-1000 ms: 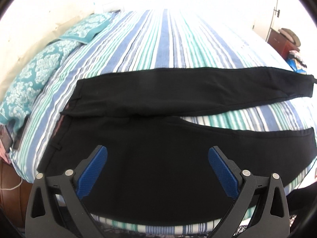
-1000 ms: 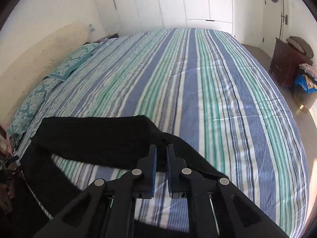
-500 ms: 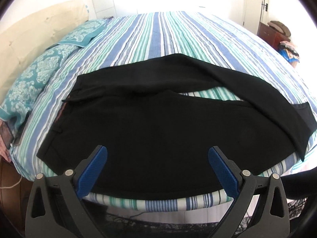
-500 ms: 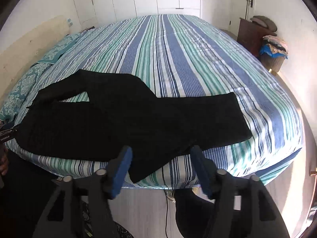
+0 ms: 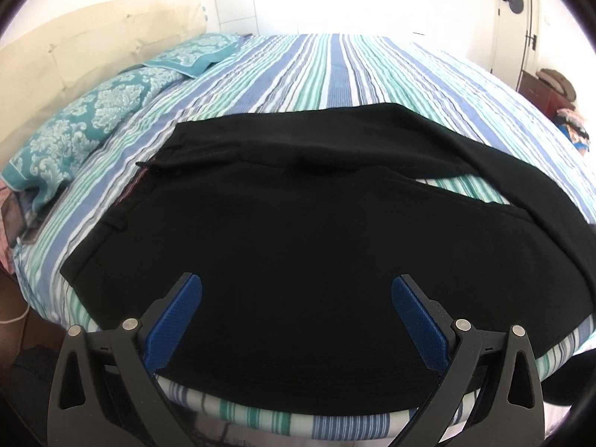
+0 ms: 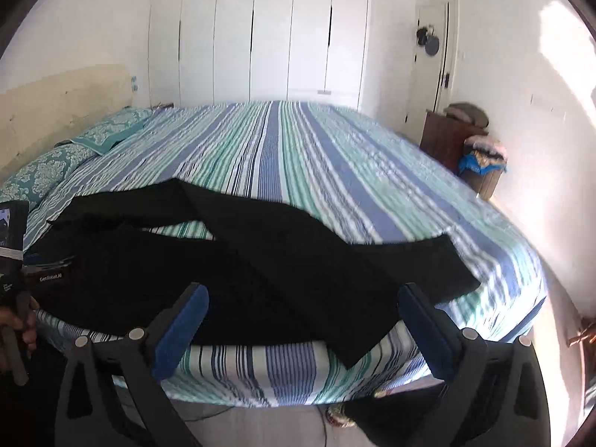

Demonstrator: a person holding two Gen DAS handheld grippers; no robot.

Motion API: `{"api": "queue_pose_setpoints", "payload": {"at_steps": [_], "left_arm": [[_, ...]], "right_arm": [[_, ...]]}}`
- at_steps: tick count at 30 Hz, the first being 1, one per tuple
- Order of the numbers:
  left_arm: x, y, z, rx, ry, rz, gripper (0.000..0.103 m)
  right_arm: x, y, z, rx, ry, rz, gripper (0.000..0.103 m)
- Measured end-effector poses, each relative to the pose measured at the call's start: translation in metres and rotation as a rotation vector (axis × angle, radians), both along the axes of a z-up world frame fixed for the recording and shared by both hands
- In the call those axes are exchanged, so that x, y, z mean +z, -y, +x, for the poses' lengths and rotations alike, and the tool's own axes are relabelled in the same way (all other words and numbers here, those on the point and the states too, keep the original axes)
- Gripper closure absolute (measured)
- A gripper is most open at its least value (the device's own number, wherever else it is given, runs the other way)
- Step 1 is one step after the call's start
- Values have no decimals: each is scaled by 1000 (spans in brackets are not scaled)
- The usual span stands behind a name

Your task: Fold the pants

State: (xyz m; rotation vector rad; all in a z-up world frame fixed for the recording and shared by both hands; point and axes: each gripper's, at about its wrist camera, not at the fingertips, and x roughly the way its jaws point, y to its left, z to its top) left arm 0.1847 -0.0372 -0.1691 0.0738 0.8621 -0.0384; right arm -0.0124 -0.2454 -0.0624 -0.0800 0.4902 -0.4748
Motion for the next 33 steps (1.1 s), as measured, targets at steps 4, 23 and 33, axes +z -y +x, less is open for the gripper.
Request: {"api": "queue_pose_setpoints", "payload": {"at_steps": [4, 23, 33], "left_arm": [[-3, -10, 4, 17, -10, -65, 1], [-16, -12, 18, 38, -85, -92, 1], [-18, -3, 16, 13, -83, -48, 1]], "right_arm": [[-6, -12, 3, -6, 2, -32, 0], [-81, 50, 19, 193, -80, 720, 0], [-128, 74, 51, 86, -139, 934, 5]]}}
